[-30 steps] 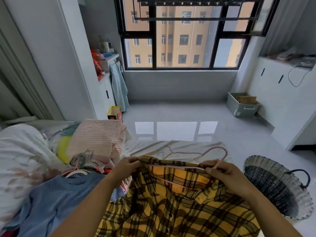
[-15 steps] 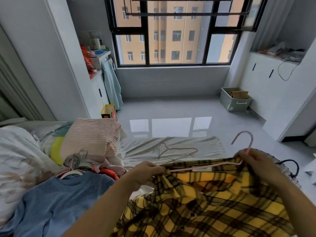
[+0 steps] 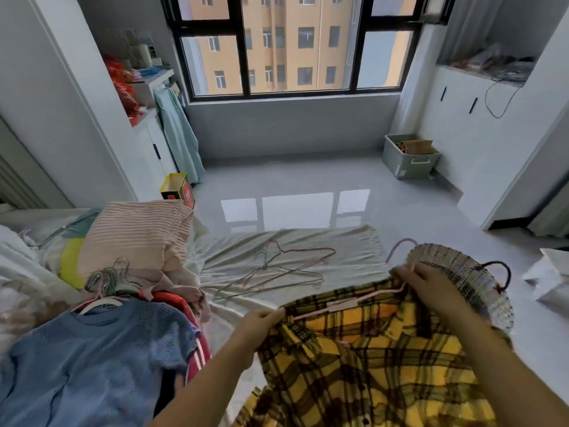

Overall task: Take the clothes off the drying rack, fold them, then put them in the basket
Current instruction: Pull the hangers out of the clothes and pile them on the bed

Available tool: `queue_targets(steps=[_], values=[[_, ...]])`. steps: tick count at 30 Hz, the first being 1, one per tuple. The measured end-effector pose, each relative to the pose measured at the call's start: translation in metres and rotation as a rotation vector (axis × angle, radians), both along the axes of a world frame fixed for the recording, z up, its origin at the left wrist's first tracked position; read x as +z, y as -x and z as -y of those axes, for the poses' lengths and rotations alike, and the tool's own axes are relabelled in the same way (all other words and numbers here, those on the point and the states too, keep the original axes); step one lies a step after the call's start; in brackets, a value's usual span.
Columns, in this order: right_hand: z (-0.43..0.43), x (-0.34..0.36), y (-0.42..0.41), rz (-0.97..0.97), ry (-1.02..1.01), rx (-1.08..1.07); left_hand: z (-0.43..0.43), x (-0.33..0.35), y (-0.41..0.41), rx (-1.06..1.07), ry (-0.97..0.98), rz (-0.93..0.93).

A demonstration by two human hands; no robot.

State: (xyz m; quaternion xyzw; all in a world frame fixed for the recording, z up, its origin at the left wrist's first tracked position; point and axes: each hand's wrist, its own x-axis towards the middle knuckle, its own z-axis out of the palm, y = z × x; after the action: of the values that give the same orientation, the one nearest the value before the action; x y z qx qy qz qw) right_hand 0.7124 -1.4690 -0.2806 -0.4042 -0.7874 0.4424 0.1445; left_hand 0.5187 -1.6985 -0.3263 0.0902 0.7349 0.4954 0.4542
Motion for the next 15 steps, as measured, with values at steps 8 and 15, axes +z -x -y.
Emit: queue_targets(steps=[8,15], values=[[0.003,-0.038,0.013,-0.180,0.423,0.261,0.019,-0.039,0.006,0.175,0.111,-0.270],[-0.007,-0.042,0.026,-0.119,0.250,0.397,0.040,-0.071,0.009,0.235,0.314,-0.359]])
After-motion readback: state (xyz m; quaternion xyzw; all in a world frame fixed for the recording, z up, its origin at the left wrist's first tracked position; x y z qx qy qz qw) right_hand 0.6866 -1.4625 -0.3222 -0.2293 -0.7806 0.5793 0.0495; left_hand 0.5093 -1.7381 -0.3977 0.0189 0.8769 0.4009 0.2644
